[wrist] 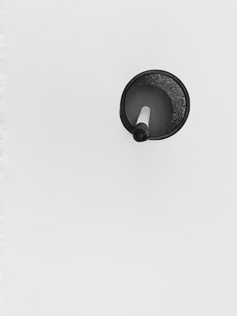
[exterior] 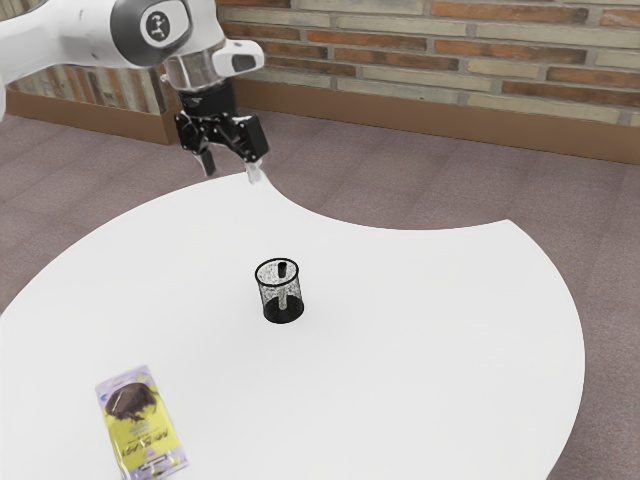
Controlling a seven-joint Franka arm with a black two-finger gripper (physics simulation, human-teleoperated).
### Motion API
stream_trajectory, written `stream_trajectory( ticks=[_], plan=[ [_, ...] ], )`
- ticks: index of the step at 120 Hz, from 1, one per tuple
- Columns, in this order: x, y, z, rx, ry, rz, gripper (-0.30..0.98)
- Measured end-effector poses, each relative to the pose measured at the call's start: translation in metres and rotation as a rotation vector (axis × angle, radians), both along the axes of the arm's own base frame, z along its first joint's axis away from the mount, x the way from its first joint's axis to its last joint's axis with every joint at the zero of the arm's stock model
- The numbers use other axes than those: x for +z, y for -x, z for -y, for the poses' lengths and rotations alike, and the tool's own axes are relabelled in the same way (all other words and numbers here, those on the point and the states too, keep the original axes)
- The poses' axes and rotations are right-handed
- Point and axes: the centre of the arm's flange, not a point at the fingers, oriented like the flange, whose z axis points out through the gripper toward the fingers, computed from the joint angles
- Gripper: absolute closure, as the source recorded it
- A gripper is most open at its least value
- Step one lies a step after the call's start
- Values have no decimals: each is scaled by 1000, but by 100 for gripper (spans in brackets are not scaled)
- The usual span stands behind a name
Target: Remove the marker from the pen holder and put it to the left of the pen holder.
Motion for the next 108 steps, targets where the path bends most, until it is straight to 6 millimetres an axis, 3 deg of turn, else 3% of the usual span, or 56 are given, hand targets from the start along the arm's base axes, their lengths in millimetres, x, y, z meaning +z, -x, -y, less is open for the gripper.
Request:
stream_trajectory(
  ticks=[10, 18, 24, 32, 37, 44, 58, 73, 94, 108],
  plan=[
    [-2, 1, 1, -3, -3, -8, 0],
    [-17, -10, 2, 4, -3, -32, 0],
    [-39, -34, 4, 22, -5, -58, 0],
    [-72, -84, 8, 55, -5, -90, 0],
    [-95, -110, -4, 112, 7, -119, 0],
    [-130, -127, -25, 218, 30, -180, 0],
    [-174, -136, -31, 364, 91, -284, 0],
    [-214, -144, -55, 576, 134, -366, 0],
    [-233, -144, -57, 748, 182, -455, 1],
    [-245, -143, -51, 830, 174, -509, 11]
  ],
)
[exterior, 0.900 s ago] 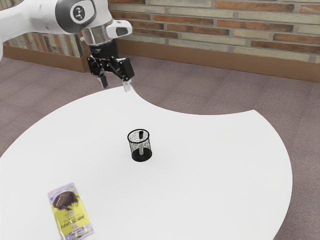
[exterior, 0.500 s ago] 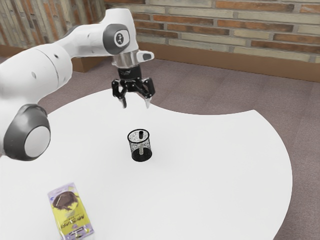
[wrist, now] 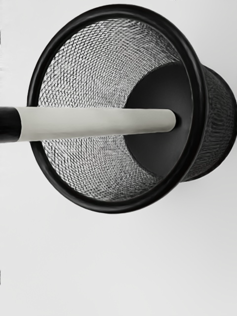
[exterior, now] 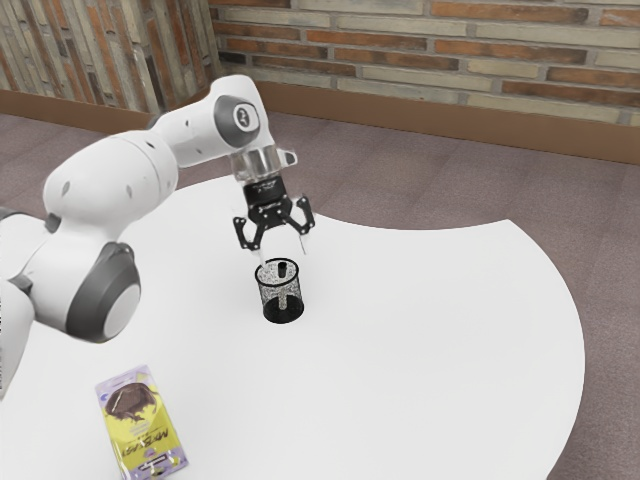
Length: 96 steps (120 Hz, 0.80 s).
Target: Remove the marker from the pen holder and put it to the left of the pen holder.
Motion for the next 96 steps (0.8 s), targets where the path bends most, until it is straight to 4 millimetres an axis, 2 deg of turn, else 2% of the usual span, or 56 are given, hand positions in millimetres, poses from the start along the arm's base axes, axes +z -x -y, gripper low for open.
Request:
stream_trajectory(
  ticks=[26, 58, 76, 85, 96],
  plan=[
    [-8, 4, -3, 121, -26, -94, 29],
    [-14, 7, 16, 216, -59, -179, 43],
    [-15, 7, 6, 288, -79, -211, 48],
    [-25, 7, -3, 326, -85, -235, 50],
    [-27, 7, -11, 365, -91, -251, 54]
  ],
)
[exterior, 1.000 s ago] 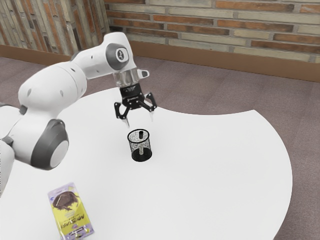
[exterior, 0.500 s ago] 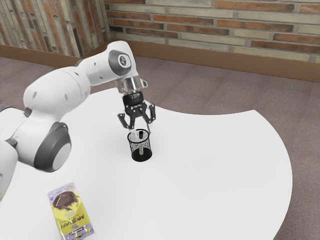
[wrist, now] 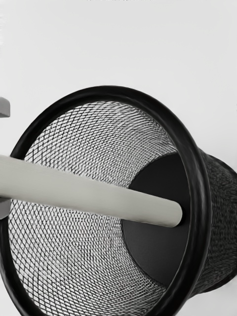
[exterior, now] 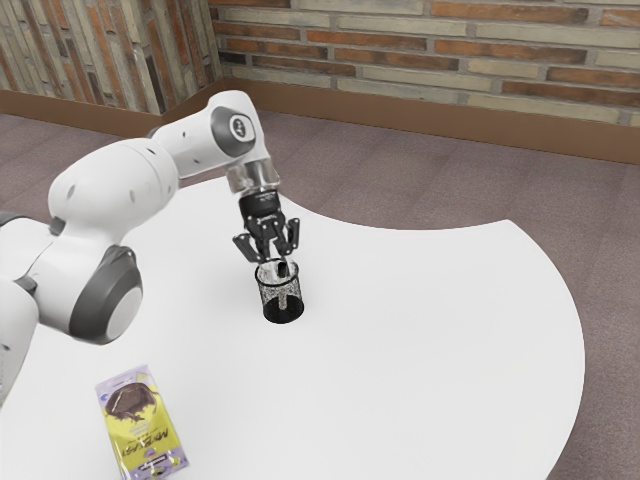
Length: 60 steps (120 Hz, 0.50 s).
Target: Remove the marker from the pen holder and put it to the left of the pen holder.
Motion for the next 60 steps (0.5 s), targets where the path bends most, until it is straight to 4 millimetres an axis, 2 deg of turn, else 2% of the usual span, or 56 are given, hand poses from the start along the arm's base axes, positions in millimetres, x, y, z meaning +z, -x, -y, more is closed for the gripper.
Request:
stream_trajectory(
  ticks=[16, 42, 60],
  plan=[
    [-1, 0, 1, 30, -7, -17, 59],
    [5, 3, 23, 35, 5, -51, 59],
    [7, 5, 30, 41, 11, -78, 68]
  ],
)
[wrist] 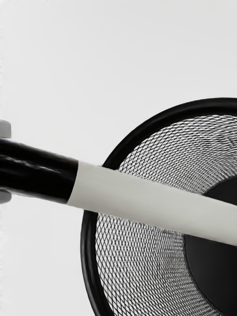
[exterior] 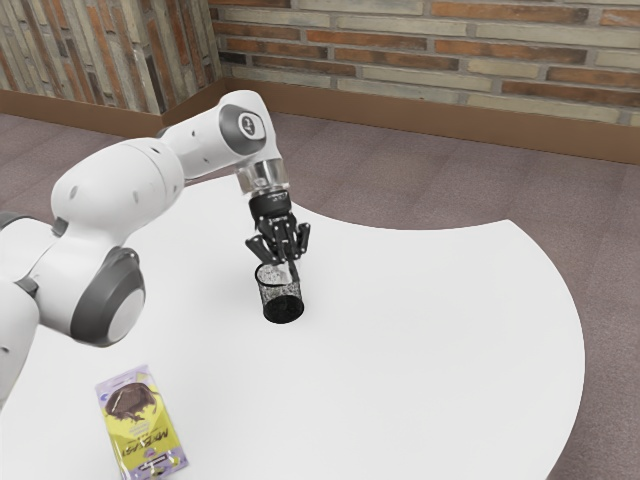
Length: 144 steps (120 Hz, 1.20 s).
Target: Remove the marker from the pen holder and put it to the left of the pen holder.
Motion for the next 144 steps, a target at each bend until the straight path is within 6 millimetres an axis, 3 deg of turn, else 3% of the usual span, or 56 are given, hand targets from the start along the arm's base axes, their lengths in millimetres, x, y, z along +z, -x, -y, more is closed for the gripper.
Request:
stream_trajectory(
  ticks=[11, 20, 47, 60, 69, 80, 88, 94, 109, 116, 144],
  plan=[
    [3, 1, 0, 4, 1, -7, 72],
    [20, 1, 3, 1, 4, 8, 74],
    [155, 25, 9, -20, 35, 144, 76],
    [192, 36, 6, -22, 38, 180, 77],
    [205, 41, -22, 15, 43, 189, 77],
    [192, 43, -51, 48, 46, 152, 77],
    [172, 42, -67, 68, 37, 105, 77],
    [141, 38, -80, 83, 31, 44, 77],
    [35, 27, -121, 161, -4, -134, 76],
    [1, 22, -138, 206, -31, -173, 76],
    [-39, 4, -168, 363, -45, -124, 73]
  ],
)
